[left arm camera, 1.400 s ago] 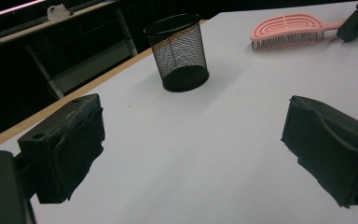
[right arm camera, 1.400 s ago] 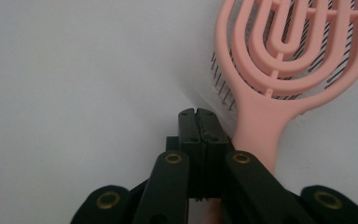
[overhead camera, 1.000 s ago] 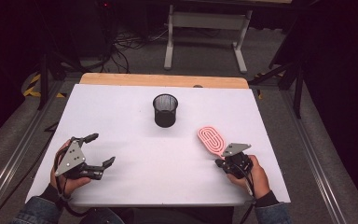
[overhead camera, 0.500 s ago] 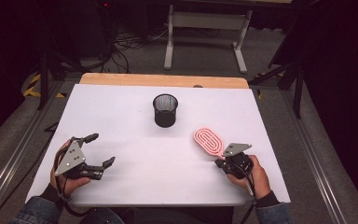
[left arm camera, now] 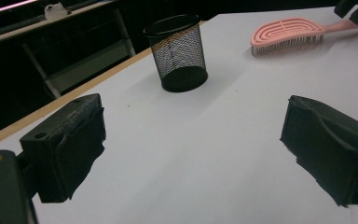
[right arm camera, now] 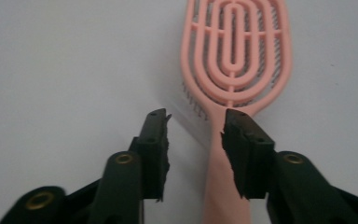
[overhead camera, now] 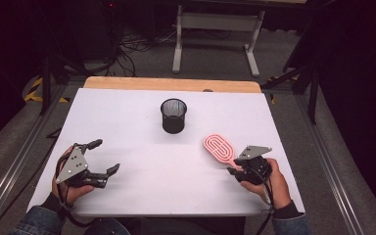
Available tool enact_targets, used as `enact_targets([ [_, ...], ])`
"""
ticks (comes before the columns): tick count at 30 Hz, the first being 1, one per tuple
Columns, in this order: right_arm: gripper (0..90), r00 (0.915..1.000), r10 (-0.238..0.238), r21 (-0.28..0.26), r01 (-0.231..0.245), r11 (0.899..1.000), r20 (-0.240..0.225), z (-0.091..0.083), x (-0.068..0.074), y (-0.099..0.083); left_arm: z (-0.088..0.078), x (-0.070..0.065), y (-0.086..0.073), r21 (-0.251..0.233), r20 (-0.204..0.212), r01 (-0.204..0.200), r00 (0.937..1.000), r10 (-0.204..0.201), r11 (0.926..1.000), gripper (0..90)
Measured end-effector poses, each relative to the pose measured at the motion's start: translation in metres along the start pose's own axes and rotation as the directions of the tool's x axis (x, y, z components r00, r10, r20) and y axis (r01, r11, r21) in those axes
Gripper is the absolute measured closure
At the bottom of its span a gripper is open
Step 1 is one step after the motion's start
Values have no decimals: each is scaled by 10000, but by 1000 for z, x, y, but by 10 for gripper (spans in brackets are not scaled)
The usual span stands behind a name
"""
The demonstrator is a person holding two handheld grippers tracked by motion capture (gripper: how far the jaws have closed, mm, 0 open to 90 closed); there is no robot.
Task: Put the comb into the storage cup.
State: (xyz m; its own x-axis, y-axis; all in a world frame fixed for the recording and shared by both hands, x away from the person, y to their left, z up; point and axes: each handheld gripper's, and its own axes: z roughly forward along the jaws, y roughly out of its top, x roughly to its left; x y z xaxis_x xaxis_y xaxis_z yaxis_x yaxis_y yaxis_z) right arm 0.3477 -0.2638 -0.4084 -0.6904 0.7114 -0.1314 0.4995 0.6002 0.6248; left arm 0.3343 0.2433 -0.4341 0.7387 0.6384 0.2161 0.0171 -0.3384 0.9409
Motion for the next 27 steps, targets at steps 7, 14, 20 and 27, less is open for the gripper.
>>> enact_targets([
  [7,267,9967,391,601,-433,9973,707,-5,-11,10,0,0,0,18,41,46,10000,-46,10000,74],
  [14,174,9973,622,1769,-681,9819,388,10,-21,20,1,0,0,79,122,-10,9999,9,10000,74],
  [20,184,9986,515,2852,-535,9570,145,28,-22,20,1,0,-1,111,159,-25,9999,24,9999,74],
  [27,147,9978,659,3138,-614,9475,-36,36,-24,18,2,-1,-1,117,228,35,9997,-38,9999,74],
])
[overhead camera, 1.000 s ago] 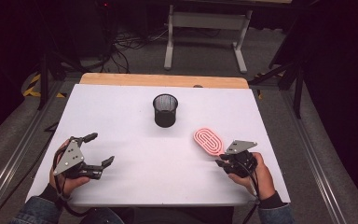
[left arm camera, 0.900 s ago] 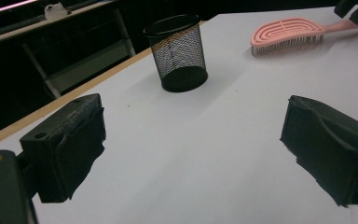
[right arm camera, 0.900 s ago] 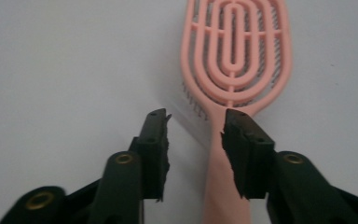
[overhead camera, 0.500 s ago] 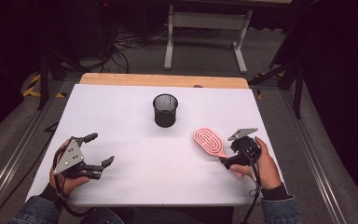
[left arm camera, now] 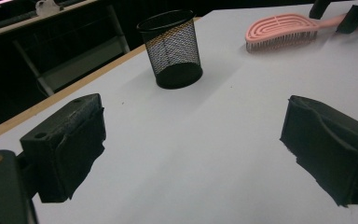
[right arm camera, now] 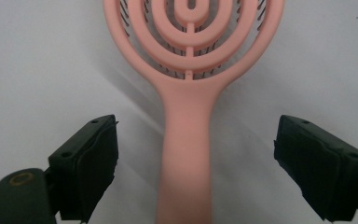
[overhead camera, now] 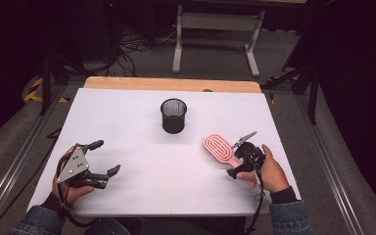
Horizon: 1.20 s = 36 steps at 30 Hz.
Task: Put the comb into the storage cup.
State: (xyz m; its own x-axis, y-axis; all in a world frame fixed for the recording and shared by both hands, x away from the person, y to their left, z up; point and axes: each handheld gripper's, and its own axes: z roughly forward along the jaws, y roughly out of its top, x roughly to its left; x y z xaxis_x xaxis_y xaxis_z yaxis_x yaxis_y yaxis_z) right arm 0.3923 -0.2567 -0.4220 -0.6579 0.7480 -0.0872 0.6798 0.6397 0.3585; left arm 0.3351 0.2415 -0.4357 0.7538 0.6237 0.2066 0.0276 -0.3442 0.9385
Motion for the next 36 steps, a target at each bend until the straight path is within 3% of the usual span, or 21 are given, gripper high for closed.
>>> enact_targets([
  [5,187,10000,9,32,-9,10000,-99,3,0,1,0,0,0,29,-18,-58,10000,58,10000,77],
  [8,323,9998,9,-51,-10,10000,-212,5,-2,0,1,0,0,86,-3,-103,9999,103,9999,80],
  [11,376,9992,-37,-88,33,10000,-388,7,-3,0,1,0,0,110,6,-105,9999,105,9999,80],
  [13,514,9985,-163,-279,149,9995,-524,5,-2,1,2,-1,0,128,11,-91,10000,91,9999,80],
  [20,700,9959,-620,-556,583,9968,-663,5,1,0,2,-1,-1,199,55,-131,9999,130,9997,81],
  [29,703,9950,-793,-912,736,9931,-607,5,1,-3,3,-1,-1,253,35,-181,9998,180,9995,82],
  [36,704,9976,-665,-1779,619,9821,-198,1,1,-4,3,0,-1,224,-29,-108,9999,109,9997,82],
])
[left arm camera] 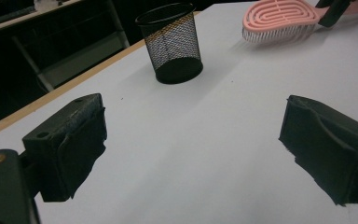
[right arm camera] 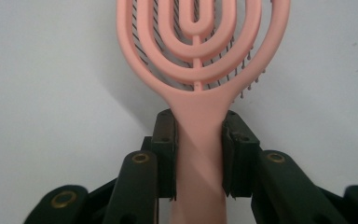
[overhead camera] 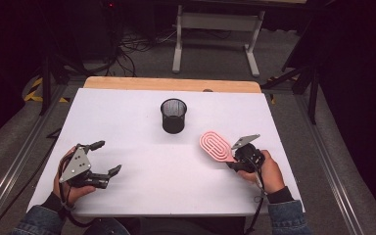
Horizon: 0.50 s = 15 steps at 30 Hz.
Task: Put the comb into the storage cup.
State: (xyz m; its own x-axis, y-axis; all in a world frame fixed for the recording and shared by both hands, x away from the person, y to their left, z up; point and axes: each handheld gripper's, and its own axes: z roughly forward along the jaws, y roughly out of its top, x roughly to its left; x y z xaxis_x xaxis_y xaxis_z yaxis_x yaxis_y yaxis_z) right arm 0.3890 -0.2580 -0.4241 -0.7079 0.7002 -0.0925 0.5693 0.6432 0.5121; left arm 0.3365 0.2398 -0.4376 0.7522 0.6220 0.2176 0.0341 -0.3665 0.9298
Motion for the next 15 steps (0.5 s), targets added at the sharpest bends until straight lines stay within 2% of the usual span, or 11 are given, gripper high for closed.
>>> enact_targets([
  [4,705,9988,259,-872,-223,9959,412,-8,-2,-1,0,0,0,17,-28,8,10000,-8,10000,82],
  [7,705,9976,339,-1335,-256,9907,599,-11,-1,-1,0,0,0,21,-36,-1,10000,2,10000,82],
  [13,706,9945,230,-1994,-22,9799,1022,-18,3,1,0,1,0,32,-68,12,10000,-11,10000,77],
  [15,706,9931,203,-2294,68,9733,1153,-21,7,2,0,1,0,39,-63,32,10000,-32,10000,77],
])
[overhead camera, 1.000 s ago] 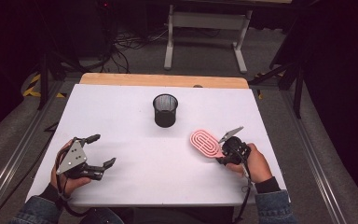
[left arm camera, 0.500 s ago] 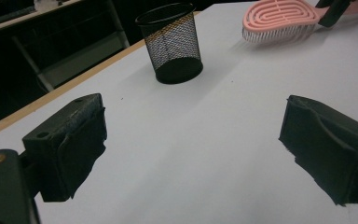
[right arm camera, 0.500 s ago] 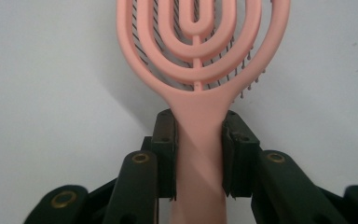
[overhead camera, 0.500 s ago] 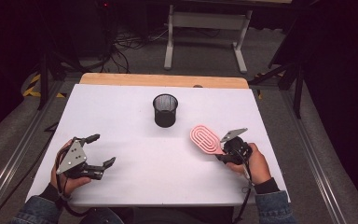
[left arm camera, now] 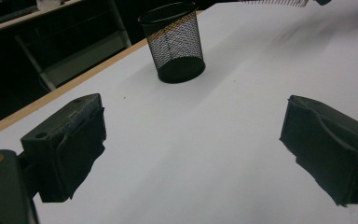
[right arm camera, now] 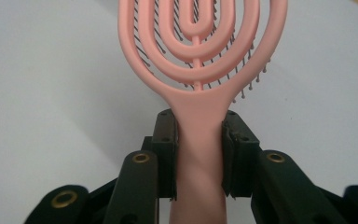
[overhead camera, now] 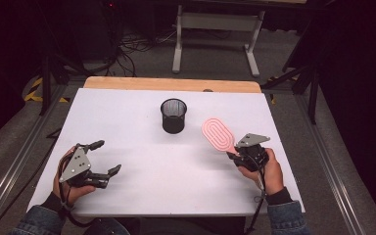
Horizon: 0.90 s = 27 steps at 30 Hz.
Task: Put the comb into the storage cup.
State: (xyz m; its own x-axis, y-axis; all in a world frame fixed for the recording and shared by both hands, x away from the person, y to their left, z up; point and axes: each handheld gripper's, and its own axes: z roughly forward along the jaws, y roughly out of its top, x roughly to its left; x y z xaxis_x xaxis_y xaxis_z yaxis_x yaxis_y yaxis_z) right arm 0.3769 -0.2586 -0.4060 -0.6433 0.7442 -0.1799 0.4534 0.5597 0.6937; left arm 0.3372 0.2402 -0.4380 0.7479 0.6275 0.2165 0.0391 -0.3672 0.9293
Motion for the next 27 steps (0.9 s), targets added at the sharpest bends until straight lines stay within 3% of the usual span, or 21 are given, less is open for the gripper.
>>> enact_targets([
  [6,706,9995,-94,-1051,126,9944,310,-7,8,5,0,1,0,-35,-8,14,10000,-14,10000,75],
  [12,706,9992,95,-1996,-14,9799,396,-12,12,7,0,1,0,7,-22,-14,10000,14,10000,72],
  [17,707,9970,170,-2600,31,9656,749,-16,15,8,1,1,0,16,-1,-3,10000,3,10000,69],
  [22,707,9966,283,-2870,-49,9579,775,-16,16,8,2,0,0,95,-42,-22,10000,22,10000,68],
  [27,707,9958,243,-3306,63,9437,883,-17,21,9,4,0,0,137,17,27,10000,-28,9999,63],
])
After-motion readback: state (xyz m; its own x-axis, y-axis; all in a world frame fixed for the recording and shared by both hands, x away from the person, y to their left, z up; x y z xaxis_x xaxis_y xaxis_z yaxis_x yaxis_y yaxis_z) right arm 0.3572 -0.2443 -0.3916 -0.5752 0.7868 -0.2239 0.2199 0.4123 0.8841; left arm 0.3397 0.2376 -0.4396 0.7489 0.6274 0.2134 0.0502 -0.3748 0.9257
